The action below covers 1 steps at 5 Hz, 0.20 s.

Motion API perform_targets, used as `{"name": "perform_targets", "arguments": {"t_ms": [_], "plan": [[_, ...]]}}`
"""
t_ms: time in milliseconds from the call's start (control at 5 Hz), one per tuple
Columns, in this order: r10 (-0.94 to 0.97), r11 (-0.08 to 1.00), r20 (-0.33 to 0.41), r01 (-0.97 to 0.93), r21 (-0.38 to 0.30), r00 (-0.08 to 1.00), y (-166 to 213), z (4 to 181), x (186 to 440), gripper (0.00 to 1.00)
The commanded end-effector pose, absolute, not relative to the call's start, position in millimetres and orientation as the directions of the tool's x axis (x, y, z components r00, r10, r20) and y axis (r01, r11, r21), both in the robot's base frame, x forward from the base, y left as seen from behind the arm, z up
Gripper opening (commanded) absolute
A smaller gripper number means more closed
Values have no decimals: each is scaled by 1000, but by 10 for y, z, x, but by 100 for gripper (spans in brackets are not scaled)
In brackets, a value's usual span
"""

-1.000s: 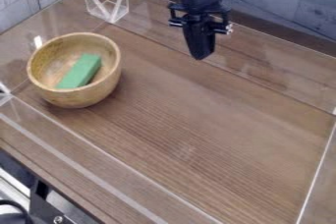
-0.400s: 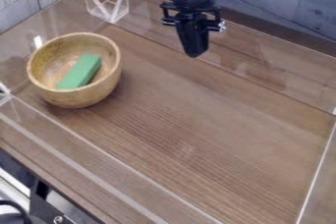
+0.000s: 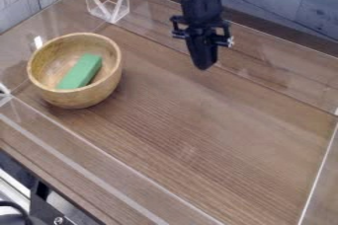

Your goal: Move green stick from inside the wooden bowl to the table next to it

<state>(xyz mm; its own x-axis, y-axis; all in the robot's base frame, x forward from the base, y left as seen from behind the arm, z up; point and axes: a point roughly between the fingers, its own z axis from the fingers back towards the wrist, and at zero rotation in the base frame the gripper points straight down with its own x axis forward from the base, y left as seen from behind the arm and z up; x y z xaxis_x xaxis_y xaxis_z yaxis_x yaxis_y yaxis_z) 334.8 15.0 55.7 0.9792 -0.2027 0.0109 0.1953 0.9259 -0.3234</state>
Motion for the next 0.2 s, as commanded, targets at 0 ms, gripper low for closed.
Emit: {"name": "perform_targets", "arguments": {"t_ms": [0], "plan": [[-197,928,60,206,-310,979,45,731,3364,0]]}}
